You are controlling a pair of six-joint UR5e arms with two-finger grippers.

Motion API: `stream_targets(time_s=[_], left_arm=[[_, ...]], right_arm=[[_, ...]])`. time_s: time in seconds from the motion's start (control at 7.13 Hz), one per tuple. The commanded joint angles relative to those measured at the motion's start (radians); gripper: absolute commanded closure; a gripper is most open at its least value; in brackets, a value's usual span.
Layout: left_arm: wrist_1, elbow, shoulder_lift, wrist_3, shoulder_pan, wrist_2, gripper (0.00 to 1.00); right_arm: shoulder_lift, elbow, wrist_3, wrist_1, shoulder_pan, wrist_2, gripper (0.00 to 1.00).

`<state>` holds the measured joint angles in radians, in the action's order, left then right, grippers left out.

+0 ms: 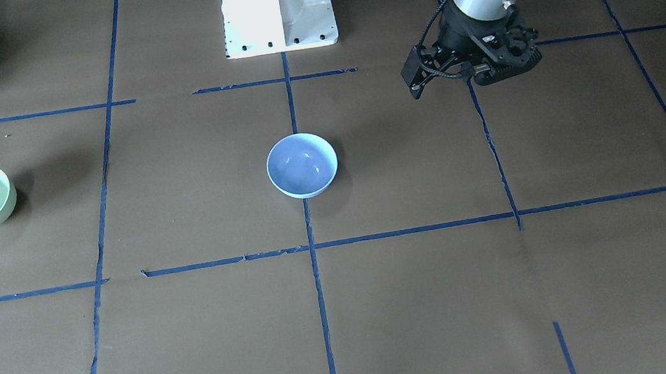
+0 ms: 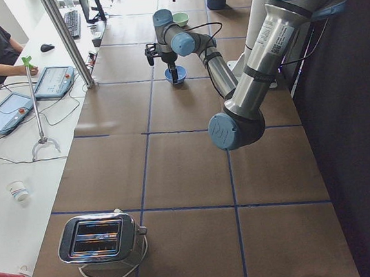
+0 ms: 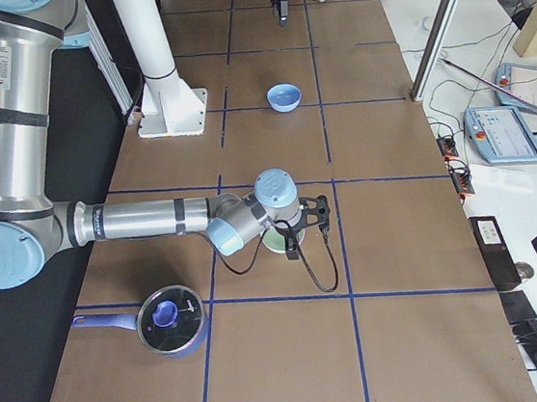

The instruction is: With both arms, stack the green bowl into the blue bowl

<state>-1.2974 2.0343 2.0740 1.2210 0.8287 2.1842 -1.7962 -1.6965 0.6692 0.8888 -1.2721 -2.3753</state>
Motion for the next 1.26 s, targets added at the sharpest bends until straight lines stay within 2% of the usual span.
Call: stream_targets(time_s=[0.0, 0.14, 0.42, 0.56, 0.7, 0.84, 0.98, 1.12], left_arm=[[0.013, 0.015, -0.014, -0.009, 0.007, -0.001, 0.00], [0.013, 0.020, -0.026, -0.008, 0.007, -0.003, 0.00], [0.012, 0.021, -0.034, -0.008, 0.004, -0.007, 0.00], [0.010, 0.023, -0.034, -0.008, 0.004, -0.007, 0.00], [0.010, 0.024, -0.034, -0.008, 0.004, -0.007, 0.00], [0.010, 0.023, -0.034, -0.008, 0.004, -0.007, 0.00], [0.010, 0.023, -0.035, -0.008, 0.004, -0.007, 0.00], [0.010, 0.023, -0.035, -0.008, 0.006, -0.007, 0.00]], right_arm=[[-0.009, 0.080, 0.168, -0.193, 0.116, 0.063, 0.00], [-0.009, 0.090, 0.199, -0.200, 0.170, 0.097, 0.00], [-0.003, 0.127, 0.211, -0.203, 0.181, 0.100, 0.01], [-0.002, 0.139, 0.217, -0.205, 0.181, 0.100, 0.22], [-0.002, 0.146, 0.231, -0.208, 0.181, 0.100, 0.63], [0.001, 0.146, 0.230, -0.206, 0.181, 0.094, 0.91], [0.003, 0.144, 0.230, -0.206, 0.181, 0.091, 1.00], [0.003, 0.133, 0.230, -0.211, 0.181, 0.071, 1.00]])
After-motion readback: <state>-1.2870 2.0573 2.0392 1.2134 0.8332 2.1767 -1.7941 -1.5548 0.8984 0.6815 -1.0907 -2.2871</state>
